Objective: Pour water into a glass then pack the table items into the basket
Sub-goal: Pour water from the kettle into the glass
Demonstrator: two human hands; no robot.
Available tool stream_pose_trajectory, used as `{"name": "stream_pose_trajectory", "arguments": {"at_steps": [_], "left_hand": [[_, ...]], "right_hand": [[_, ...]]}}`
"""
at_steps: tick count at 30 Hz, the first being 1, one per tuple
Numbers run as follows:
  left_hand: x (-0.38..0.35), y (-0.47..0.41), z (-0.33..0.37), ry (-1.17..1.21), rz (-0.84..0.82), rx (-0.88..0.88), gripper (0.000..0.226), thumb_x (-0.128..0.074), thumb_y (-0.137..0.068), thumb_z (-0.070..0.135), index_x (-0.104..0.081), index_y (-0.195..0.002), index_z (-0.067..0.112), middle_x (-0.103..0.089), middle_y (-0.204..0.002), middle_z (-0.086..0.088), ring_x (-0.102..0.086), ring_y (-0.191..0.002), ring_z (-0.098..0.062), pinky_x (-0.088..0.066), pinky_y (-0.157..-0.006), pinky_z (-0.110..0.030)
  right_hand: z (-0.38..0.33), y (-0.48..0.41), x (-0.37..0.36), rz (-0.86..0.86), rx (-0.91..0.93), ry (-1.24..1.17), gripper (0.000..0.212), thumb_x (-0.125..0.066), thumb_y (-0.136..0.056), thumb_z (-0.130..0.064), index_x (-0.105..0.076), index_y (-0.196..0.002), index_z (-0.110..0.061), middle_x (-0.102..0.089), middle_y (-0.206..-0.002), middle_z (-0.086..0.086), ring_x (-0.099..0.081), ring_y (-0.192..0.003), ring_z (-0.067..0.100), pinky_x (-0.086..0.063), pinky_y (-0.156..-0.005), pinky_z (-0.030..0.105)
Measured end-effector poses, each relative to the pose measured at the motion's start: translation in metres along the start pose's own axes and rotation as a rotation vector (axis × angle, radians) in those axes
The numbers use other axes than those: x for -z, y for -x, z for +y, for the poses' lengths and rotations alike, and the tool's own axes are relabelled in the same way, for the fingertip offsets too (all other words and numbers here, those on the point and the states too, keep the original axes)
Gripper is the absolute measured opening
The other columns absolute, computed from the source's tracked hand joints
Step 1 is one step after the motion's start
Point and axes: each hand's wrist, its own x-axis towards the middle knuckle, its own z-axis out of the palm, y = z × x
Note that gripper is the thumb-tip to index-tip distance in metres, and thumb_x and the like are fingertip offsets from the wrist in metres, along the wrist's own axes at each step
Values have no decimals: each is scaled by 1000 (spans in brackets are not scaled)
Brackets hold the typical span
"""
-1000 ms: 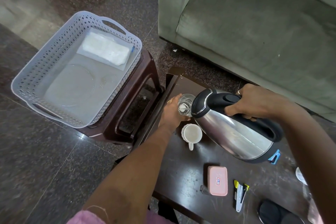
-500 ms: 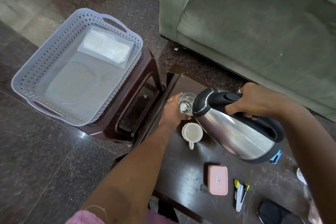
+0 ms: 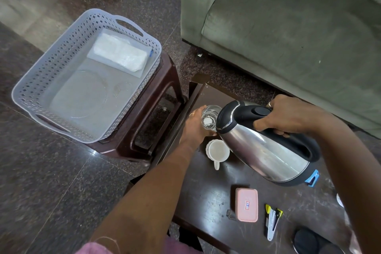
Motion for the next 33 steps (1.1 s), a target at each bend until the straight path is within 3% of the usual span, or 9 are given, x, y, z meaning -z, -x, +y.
{"name": "stream_pose_trajectory", "arguments": {"at_steps": [7,14,33], "left_hand": [[0,0,0,3,1,4,94,-87,-57,15,-38,-138,16,-50,-138,-5,-43,-129,-20,-34,-108,-32],[0,-1,0,-19,-2,6,96,-88,-55,16,-38,-137,16,-51,-137,-4,-43,-129,-19,-32,-105,-26],[1,2,1,20,10,32,96,-88,-54,13,-39,-137,16,-51,-135,-7,-46,-126,-20,-35,-102,-26]], "right_hand": [[2,-3,0,-1,2,-7,27,-66,-62,-31,-50,-54,-12,-49,-30,-2,-45,-29,13,-37,-49,25],[4,-3,0,-13,2,-18,28,-66,-63,-30,-48,-52,-12,-48,-29,-2,-43,-28,13,-36,-47,25],[7,0,0,-9,-15,-71,33,-66,-60,-27,-45,-40,-13,-48,-29,1,-41,-27,14,-37,-48,24]]}}
